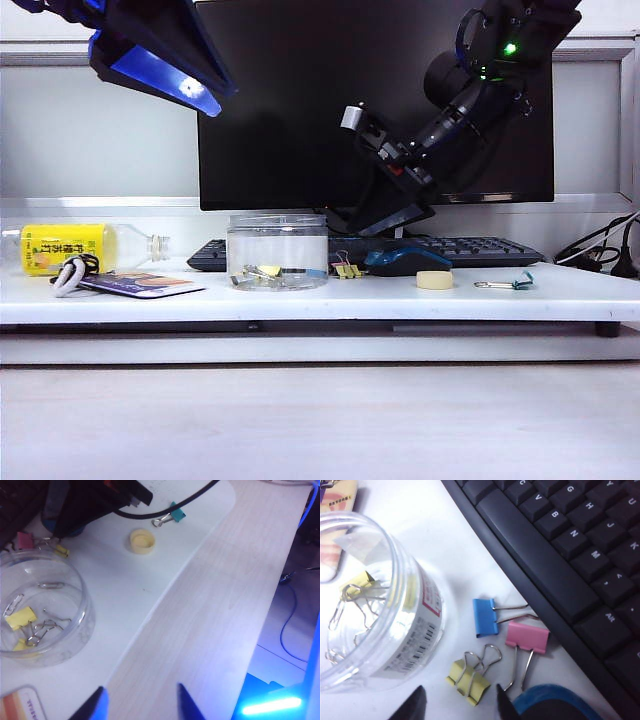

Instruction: Pick up the clips with the largest number of clips of the same color on the table and place them in a round transparent plastic box.

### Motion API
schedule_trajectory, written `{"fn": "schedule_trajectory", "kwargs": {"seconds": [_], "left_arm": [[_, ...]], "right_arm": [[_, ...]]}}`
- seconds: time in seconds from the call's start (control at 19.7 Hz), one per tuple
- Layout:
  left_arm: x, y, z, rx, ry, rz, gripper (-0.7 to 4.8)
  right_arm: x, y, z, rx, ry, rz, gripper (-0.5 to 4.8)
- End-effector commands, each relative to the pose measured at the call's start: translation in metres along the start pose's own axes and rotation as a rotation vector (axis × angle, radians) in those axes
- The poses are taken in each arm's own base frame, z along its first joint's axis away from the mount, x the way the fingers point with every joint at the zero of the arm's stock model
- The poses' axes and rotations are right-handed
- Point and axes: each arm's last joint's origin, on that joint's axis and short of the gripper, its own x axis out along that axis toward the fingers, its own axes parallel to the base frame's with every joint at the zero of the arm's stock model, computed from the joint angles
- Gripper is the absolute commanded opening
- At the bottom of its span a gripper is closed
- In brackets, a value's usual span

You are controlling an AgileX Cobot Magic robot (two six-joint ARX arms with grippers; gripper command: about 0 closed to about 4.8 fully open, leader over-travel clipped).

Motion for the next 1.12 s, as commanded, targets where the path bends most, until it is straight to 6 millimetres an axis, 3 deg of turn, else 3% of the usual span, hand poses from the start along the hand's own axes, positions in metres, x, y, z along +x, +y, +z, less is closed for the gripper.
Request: {"fn": "schedule_trajectory", "kwargs": {"seconds": [0.05,1.12], "left_arm": [[-0.001,0.0,0.002,0.009,-0.015,-0.003,1.88],[-0.001,0.001,0.007,0.038,-0.07,-0.011,1.88]], "right_arm": [[0.0,-0.001,0.002,-0.026,0.001,-0.018,1.81],[0.017,-0.006,-0.004,-0.06,-0.006,-0.01,1.8]]}}
